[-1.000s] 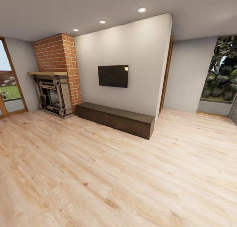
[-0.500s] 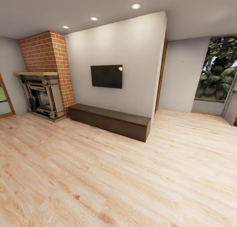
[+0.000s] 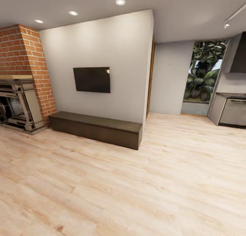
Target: In the kitchen, take the popcorn bag from the countertop, put it into the microwave, and heat it until the popcorn is cooked so the cooked popcorn ends up inside the bag.
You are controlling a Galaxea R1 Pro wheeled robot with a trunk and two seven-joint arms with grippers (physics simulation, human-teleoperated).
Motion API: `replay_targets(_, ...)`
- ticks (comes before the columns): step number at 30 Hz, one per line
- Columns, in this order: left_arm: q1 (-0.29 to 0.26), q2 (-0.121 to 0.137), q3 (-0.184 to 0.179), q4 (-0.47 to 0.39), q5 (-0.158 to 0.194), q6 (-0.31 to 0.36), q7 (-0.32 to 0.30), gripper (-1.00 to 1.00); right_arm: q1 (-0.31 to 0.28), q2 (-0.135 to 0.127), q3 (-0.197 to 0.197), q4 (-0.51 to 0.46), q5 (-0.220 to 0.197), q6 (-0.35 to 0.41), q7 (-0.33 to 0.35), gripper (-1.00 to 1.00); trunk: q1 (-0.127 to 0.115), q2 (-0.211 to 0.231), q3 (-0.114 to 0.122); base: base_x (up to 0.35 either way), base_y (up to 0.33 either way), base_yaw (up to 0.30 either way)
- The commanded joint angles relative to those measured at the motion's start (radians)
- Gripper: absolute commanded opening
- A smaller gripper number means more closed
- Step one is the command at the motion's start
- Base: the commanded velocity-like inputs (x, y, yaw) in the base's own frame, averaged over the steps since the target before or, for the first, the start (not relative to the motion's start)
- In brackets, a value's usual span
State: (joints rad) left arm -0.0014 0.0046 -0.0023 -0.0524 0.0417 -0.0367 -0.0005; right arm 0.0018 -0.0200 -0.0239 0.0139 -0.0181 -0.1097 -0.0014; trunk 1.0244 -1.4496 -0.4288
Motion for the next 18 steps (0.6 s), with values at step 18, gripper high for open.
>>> replay_targets(18, 0.0, -0.01, -0.001, 0.002, -0.002, -0.002, 0.009, 1.0, -0.001, -0.001, -0.002, 0.002, -0.002, -0.005, 0.0, 1.0, 0.001, 0.0, 0.005, 0.323, 0.0, -0.285)
